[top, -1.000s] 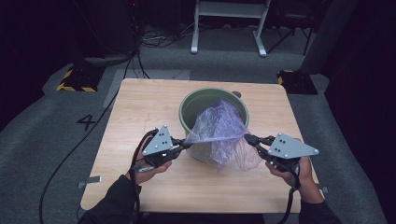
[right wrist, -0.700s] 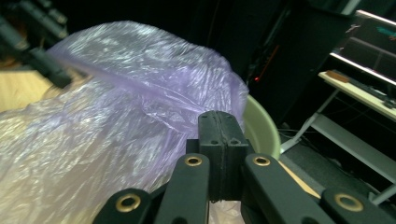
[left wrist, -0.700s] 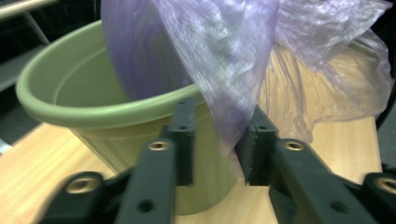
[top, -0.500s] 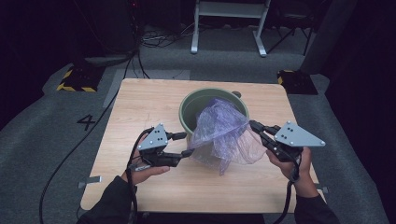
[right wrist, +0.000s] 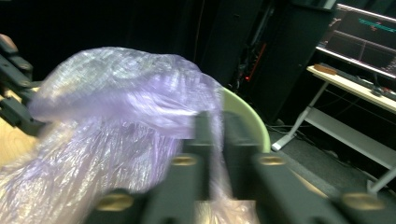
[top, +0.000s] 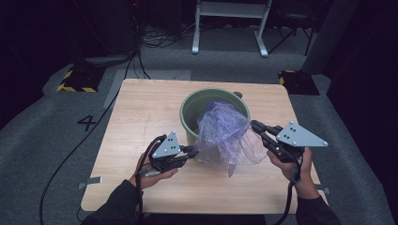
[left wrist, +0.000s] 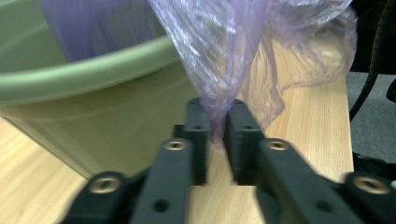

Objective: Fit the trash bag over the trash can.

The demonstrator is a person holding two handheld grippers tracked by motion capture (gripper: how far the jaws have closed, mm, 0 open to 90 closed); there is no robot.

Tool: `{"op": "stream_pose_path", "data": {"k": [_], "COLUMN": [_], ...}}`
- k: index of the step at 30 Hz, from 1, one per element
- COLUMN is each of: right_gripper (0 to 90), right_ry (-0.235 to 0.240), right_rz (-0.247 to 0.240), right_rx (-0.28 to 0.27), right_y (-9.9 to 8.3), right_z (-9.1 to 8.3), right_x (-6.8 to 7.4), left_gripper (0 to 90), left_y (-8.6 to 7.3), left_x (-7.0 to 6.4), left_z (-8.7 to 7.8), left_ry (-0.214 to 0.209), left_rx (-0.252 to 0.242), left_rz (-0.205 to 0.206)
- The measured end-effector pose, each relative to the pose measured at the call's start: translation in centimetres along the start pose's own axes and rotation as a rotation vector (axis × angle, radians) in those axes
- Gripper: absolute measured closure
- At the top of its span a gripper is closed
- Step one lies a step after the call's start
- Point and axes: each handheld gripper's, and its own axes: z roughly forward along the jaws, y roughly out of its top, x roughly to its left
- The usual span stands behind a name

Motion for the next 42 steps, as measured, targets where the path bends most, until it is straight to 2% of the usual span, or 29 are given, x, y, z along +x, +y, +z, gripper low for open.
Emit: {"op": "stream_pose_path", "data": {"k": [1, 3, 6, 7, 9, 12, 14, 17, 20, 22, 24, 25, 27, 28, 31, 33, 42], "right_gripper": [69.4, 61.0, 45.3, 42.5, 37.7, 36.9, 37.5, 38.0, 37.2, 35.8, 35.2, 36.9, 45.2, 56.5, 79.1, 88.5, 90.0], "right_ry": [-0.016, 0.021, 0.019, 0.029, 0.019, 0.026, 0.048, 0.135, 0.198, 0.221, 0.223, 0.218, 0.166, 0.136, 0.11, 0.094, 0.027], "right_rz": [0.019, 0.032, 0.022, 0.018, 0.006, -0.013, -0.025, -0.044, -0.078, -0.107, -0.122, -0.125, -0.142, -0.144, -0.121, -0.11, -0.046], "right_rx": [-0.002, -0.011, -0.007, -0.006, -0.014, -0.045, -0.067, -0.098, -0.091, -0.061, -0.041, -0.022, 0.021, 0.042, 0.059, 0.062, 0.106], "right_y": [-0.1, -0.1, -0.1, -0.1, 0.0, 0.0, 0.0, -0.3, -1.0, -1.5, -1.9, -2.1, -2.4, -2.6, -3.1, -3.6, -5.5], "right_z": [-0.1, -0.3, -1.0, -1.4, -2.3, -3.8, -4.9, -6.0, -5.8, -5.0, -4.2, -3.7, -2.7, -2.2, -1.8, -1.7, -2.2], "right_x": [0.0, 0.0, 0.5, 0.7, 1.1, 1.7, 2.1, 3.3, 4.7, 5.7, 6.1, 6.3, 6.4, 6.2, 5.4, 4.8, 2.4], "left_gripper": [88.9, 89.6, 89.7, 89.7, 89.8, 89.8, 89.8, 89.8, 89.8, 89.8, 89.8, 89.8, 89.8, 89.8, 89.8, 89.8, 89.8], "left_y": [0.1, 0.2, 0.2, 0.3, 0.3, 0.5, 0.5, 0.6, 0.8, 0.8, 0.9, 1.0, 1.1, 1.1, 1.0, 0.9, 0.3], "left_x": [0.1, 0.0, -0.2, -0.3, -0.3, -0.2, -0.2, -0.1, -0.1, -0.2, -0.1, -0.1, 0.1, 0.3, 1.2, 1.7, 3.5], "left_z": [-0.1, -0.3, -0.2, -0.2, -0.3, -0.5, -0.6, -0.6, -0.6, -0.5, -0.6, -0.6, -0.9, -1.1, -1.5, -1.8, -2.5], "left_ry": [-0.005, -0.008, -0.019, -0.018, -0.016, -0.013, -0.014, -0.014, -0.014, -0.016, -0.015, -0.012, 0.002, 0.006, 0.019, 0.029, 0.077], "left_rx": [-0.006, -0.015, -0.009, -0.006, -0.006, -0.012, -0.017, -0.023, -0.026, -0.027, -0.028, -0.029, -0.035, -0.036, -0.053, -0.048, -0.044], "left_rz": [0.002, 0.012, 0.021, 0.023, 0.029, 0.027, 0.021, 0.017, 0.02, 0.021, 0.027, 0.031, 0.033, 0.032, 0.004, -0.003, -0.034]}}
